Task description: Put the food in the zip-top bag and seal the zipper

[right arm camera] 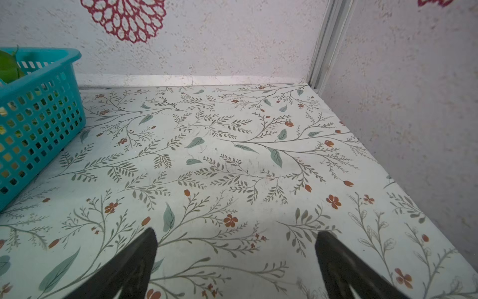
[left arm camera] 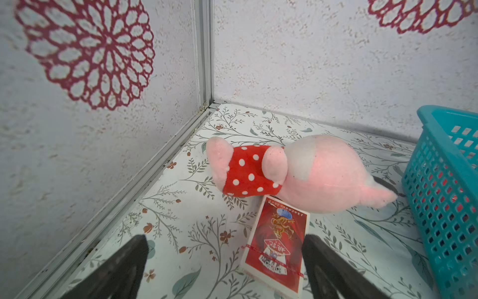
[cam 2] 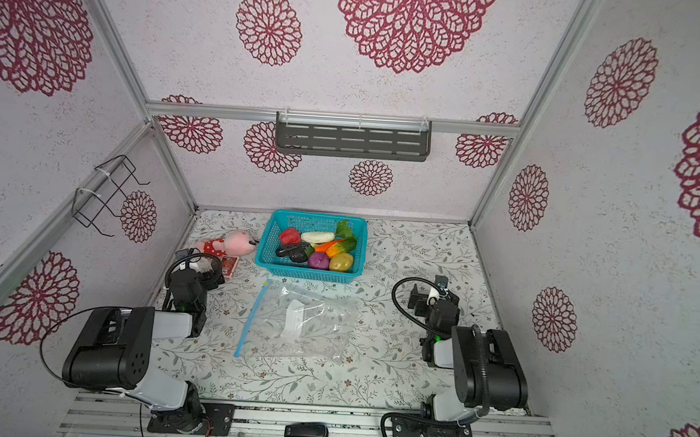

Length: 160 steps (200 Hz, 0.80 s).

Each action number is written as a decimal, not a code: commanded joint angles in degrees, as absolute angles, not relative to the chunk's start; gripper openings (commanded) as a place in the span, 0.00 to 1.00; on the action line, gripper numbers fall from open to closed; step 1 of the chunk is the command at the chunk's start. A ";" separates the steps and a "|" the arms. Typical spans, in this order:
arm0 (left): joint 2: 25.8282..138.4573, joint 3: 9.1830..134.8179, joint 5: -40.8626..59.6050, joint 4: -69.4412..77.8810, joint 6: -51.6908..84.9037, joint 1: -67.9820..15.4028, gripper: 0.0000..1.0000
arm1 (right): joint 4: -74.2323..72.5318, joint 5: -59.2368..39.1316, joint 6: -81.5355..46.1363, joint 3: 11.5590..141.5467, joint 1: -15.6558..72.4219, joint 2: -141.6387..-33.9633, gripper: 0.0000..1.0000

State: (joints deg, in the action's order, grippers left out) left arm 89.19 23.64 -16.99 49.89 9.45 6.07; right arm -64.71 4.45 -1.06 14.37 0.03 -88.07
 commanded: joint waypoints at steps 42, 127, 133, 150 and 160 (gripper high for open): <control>89.12 23.78 -16.90 51.80 8.56 6.01 0.97 | -67.83 5.45 -1.23 14.95 -0.16 -87.93 0.99; 89.12 23.81 -17.80 51.77 8.35 5.49 0.97 | -67.76 5.45 -1.20 15.03 -0.20 -87.89 0.99; 89.14 23.79 -17.83 51.86 8.35 5.59 0.97 | -67.76 5.47 -1.21 15.04 -0.15 -87.96 0.99; 89.21 23.76 -17.76 51.86 8.28 5.62 0.97 | -67.67 5.46 -1.23 15.13 -0.18 -87.98 0.99; 89.21 23.76 -17.75 51.85 8.30 5.57 0.97 | -67.67 5.45 -1.23 15.12 -0.20 -87.97 0.99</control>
